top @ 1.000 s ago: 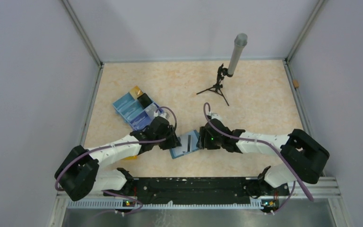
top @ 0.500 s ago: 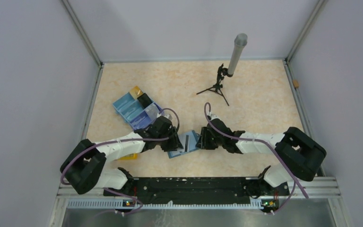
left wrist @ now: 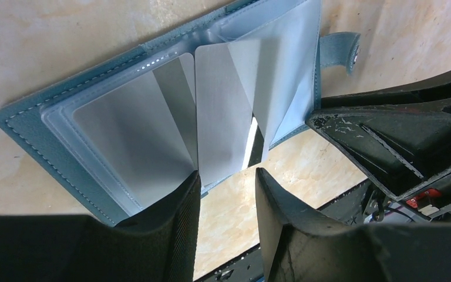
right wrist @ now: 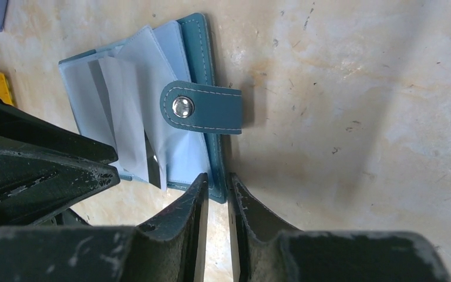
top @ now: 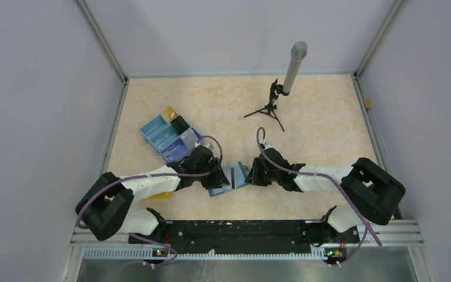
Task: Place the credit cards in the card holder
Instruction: Insert the credit card into the card holder.
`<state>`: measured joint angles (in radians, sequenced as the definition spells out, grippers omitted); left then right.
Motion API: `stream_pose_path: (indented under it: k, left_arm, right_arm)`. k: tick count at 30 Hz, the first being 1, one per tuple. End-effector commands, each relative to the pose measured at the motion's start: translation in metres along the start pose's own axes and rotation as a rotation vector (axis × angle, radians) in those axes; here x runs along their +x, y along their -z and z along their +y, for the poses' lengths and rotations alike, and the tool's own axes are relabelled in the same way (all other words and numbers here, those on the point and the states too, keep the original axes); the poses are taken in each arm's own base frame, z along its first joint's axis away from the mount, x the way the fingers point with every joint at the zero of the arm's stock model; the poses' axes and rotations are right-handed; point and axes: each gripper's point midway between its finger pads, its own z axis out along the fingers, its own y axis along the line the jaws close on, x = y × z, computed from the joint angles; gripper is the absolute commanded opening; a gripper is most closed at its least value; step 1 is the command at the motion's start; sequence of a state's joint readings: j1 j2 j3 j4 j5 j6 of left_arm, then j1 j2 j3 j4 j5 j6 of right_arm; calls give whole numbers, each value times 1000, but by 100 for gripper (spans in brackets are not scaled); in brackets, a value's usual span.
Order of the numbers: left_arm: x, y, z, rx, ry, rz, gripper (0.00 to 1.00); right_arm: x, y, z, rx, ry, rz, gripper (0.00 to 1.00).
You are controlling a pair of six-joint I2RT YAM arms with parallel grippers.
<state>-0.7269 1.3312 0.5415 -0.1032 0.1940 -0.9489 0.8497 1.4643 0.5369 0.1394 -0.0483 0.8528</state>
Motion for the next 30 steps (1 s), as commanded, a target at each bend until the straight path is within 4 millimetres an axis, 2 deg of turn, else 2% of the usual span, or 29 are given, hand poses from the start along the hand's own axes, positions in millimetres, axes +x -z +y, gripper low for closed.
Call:
stream_pose_path:
  k: [1,4,6,10,13,18,21,23,25,30]
  left_arm:
    - [-7,0,-11,42,-18,-39,41]
    - [-15,6,-4,-13,-70,-78,43]
    - [-19,12,-2,-29,-122,-94,48]
    - [-28,22,-2,-34,-285,-130,60]
    - [-35,28,-7,-14,-424,-160,64]
    - [-33,31,-17,21,-703,-224,72]
    - [-39,33,-15,1,-832,-321,75]
    - [-41,35,-21,35,-886,-381,76]
    - [-44,34,-20,19,-919,-414,77]
    - [-29,16,-23,19,-992,-357,77]
  right_arm:
    - [15,-4,-17,52,-15,45,16]
    - [15,-5,-17,47,-15,41,16]
    - [15,-5,-15,34,-19,40,14]
    - [16,-6,-15,28,-27,36,0]
    - [16,-6,-19,43,-29,33,0]
    - [19,-7,-22,56,-34,38,0]
    - [18,-7,-22,53,-37,36,0]
    - [18,-7,-21,52,-39,35,0]
    - [18,-7,-21,50,-40,36,0]
    - [18,-7,-20,44,-41,34,0]
